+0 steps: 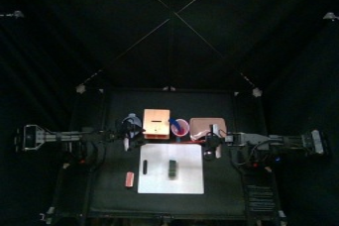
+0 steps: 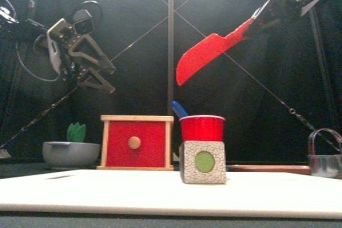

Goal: Grab knife with other hand

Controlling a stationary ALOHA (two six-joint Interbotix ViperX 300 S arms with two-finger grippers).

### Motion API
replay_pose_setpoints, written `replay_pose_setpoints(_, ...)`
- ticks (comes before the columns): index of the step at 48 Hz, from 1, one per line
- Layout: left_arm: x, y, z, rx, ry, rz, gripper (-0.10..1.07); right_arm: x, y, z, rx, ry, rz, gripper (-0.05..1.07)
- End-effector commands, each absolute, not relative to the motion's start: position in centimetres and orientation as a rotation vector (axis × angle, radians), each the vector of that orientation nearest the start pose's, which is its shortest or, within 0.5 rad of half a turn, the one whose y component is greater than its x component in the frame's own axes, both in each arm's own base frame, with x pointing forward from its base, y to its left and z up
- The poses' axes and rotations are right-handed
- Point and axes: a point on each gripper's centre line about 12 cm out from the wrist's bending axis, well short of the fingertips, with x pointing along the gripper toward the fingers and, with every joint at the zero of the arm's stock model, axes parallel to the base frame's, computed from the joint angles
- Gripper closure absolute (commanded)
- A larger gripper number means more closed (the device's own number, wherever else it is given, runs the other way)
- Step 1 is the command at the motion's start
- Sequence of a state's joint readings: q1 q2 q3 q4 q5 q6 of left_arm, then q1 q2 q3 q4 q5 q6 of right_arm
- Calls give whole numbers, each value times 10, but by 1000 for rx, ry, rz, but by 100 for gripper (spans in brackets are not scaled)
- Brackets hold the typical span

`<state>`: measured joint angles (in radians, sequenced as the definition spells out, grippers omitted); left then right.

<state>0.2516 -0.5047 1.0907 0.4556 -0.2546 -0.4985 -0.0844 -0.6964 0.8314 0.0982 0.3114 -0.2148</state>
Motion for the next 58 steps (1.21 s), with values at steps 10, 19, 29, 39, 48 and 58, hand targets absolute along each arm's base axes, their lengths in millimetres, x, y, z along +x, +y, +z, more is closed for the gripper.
replay_pose_setpoints(10, 272, 48, 228, -12, 304, 101, -5, 262, -29, 307, 364, 282, -122, 58)
replay_pose_setpoints(19, 276, 41, 233, 79, 295, 61, -5, 263, -33, 306, 671, 245, -158, 58)
replay_pose_setpoints(29, 278, 29, 234, 263, 291, -11, -5, 266, -39, 295, 1022, 224, -213, 58)
replay_pose_setpoints(39, 277, 17, 233, 474, 247, -93, -5, 264, -50, 276, 1350, 192, -306, 58)
replay_pose_setpoints(48, 275, 13, 231, 657, 214, -133, -5, 265, -59, 266, 1526, 160, -367, 58)
replay_pose_setpoints(58, 280, 16, 219, 799, 244, -149, -5, 274, -66, 278, 1554, 116, -369, 58)
